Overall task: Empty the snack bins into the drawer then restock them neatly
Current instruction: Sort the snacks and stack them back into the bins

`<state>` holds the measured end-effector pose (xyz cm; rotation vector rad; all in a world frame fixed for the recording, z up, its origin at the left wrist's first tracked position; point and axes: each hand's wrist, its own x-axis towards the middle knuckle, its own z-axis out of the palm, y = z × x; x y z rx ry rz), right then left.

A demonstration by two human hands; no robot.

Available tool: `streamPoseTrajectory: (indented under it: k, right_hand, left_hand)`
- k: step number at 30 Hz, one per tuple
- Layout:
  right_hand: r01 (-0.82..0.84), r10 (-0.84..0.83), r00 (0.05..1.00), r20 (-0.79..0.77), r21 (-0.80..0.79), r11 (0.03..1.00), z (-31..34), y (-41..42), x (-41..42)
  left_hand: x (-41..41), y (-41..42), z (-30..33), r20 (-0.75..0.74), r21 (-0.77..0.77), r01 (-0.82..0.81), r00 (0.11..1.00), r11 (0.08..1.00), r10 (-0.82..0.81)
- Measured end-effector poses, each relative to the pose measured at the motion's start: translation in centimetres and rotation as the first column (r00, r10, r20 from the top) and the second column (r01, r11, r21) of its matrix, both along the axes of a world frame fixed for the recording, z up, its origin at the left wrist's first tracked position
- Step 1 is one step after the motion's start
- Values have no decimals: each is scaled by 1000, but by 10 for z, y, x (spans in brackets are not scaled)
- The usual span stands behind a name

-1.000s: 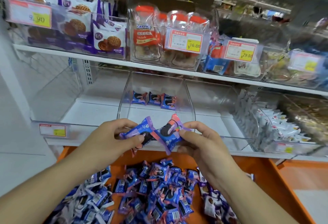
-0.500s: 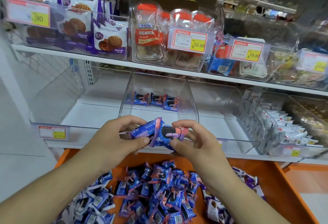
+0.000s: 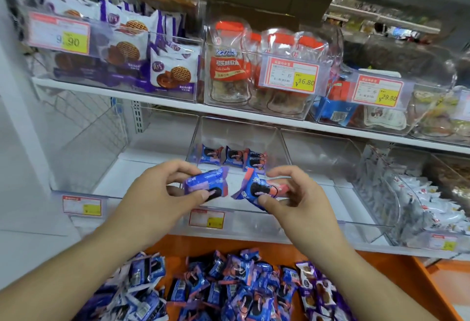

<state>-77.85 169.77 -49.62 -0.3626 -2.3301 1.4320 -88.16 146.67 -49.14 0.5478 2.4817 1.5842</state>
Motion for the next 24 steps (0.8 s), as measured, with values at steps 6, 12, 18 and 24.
streamPoseTrajectory:
  k: [6, 12, 18, 24]
  right_hand:
    - [-34, -10, 994, 107, 403, 914, -37, 20, -136]
    - [-101, 43, 994, 98, 719, 688, -100, 34, -246]
    - [-31, -25, 998, 55, 829, 559, -124, 31, -270]
    - [2, -26, 999, 20, 743, 669, -108, 23, -251]
  left_hand:
    - [-52, -17, -1, 9, 106, -118, 993, 987, 117]
    - [-78, -24, -25, 107, 187, -141, 987, 972, 122]
    - [-82, -21, -28, 136, 197, -153, 982, 968, 128]
    - [-71, -16, -16, 221, 208, -132, 972, 969, 85]
